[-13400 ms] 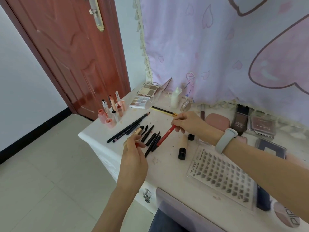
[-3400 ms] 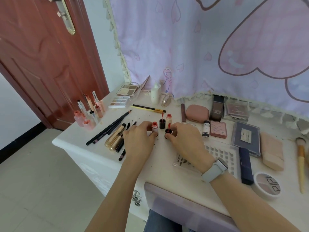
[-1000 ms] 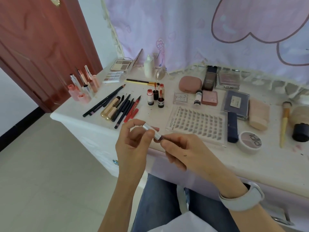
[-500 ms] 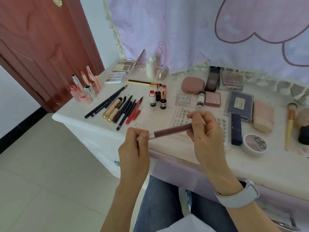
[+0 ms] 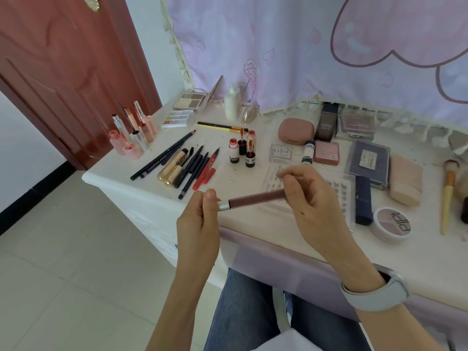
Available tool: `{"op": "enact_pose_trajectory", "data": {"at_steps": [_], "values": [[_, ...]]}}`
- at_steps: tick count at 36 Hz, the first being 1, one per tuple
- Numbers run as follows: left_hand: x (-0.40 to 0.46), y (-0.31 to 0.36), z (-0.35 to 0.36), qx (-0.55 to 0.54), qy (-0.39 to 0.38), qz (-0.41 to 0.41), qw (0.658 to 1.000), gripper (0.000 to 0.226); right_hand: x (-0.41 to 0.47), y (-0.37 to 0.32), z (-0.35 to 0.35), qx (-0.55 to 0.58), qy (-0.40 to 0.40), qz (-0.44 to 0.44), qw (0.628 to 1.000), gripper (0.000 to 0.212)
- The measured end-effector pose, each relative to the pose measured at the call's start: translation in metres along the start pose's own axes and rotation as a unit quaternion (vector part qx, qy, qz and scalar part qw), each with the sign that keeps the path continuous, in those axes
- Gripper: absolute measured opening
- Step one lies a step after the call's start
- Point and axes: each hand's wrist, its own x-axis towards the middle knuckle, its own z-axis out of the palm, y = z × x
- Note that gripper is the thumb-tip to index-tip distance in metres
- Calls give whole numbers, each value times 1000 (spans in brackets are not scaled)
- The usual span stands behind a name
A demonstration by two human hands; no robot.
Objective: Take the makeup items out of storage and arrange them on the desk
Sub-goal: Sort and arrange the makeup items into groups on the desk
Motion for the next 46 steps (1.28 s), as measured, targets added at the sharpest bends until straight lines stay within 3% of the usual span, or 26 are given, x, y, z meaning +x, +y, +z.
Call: {"op": "enact_pose_trajectory", "data": {"at_steps": [4, 7, 10, 14, 17, 18, 20, 23, 25, 29, 33, 35, 39, 43, 46], "values": [[5, -5, -3, -19, 17, -26, 999, 43, -2, -1, -6, 72, -66, -7, 995, 40], [6, -6, -5, -8, 11, -18, 1000, 40, 1, -3, -7, 22, -76, 30, 996, 15], [6, -5, -7, -5, -2, -10, 1000, 38, 2, 0, -2, -24, -83, 68, 994, 35], [6, -4, -6, -7, -10, -11, 1000, 37, 5, 4, 0, 10, -39, 54, 998, 15], [7, -6, -8, -25, -4, -30, 999, 39, 5, 3, -5, 70, -44, 45, 996, 39], [9, -7, -10, -29, 2, -34, 999, 39, 6, 2, -6, 94, -44, 55, 993, 39], [10, -8, -13, -26, 8, -35, 999, 39, 8, -2, -7, 125, -49, 84, 987, 18], [10, -7, -12, -36, -1, -31, 999, 39, 10, -3, -1, 68, -57, 112, 990, 33], [9, -6, -11, -53, -13, -31, 998, 39, 10, -4, 5, 79, -32, 103, 991, 22], [6, -7, -15, -108, -72, -40, 991, 31, 10, -6, 8, 155, 19, 97, 983, 22], [4, -8, -24, -77, -205, -13, 976, 13, 17, -12, 7, 197, 27, 91, 976, 23], [5, -8, -26, -67, -243, -4, 968, 23, 19, -17, 9, 217, 14, 78, 973, 20], [9, -6, -23, -124, -191, -27, 973, 31, 17, -18, 17, 216, -8, 74, 973, 22], [9, -10, -21, -188, -119, -42, 974, 36, 2, -11, 32, 114, -48, 102, 987, 11], [9, -8, -21, -201, -91, -39, 975, 26, -8, -7, 45, 66, -94, 110, 987, 8]]}}
